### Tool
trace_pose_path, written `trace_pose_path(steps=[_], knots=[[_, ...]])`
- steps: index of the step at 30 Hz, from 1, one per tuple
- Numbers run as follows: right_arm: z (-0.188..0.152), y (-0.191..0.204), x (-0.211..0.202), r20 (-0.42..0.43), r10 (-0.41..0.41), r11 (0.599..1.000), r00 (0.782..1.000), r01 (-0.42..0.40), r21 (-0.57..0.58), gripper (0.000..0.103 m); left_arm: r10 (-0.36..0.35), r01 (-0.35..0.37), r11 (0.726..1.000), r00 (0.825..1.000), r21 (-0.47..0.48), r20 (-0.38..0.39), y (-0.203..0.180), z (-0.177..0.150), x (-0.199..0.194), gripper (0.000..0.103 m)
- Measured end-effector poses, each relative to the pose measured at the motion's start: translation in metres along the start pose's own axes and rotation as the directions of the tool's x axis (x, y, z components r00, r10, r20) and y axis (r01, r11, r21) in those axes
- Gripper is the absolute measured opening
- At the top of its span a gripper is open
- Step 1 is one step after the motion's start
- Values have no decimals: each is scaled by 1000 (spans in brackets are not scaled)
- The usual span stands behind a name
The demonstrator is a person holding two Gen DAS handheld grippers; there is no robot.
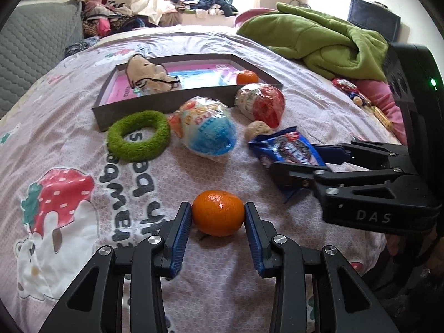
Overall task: Organize objects
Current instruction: 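Grasp the blue cookie pack with the right tool while the left tool grasps an orange, then lift the cookie pack with the right tool while the left tool lifts the orange toward the tray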
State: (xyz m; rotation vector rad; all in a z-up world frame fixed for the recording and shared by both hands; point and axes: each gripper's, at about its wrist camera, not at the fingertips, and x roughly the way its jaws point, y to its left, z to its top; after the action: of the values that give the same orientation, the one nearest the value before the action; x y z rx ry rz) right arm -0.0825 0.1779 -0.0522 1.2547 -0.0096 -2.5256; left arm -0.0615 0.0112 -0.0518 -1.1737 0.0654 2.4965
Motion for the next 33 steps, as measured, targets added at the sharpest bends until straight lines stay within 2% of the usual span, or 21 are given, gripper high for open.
trace_pose_path(steps=[18, 33], knots=[[9, 0, -24, 95, -34, 999, 995, 36, -23, 52, 26, -23, 999, 996, -41, 81, 13, 17, -24, 40], [31, 2, -36, 169, -44, 998, 985, 52, -39, 52, 16, -9, 999, 991, -52, 135, 20, 55, -29, 40]])
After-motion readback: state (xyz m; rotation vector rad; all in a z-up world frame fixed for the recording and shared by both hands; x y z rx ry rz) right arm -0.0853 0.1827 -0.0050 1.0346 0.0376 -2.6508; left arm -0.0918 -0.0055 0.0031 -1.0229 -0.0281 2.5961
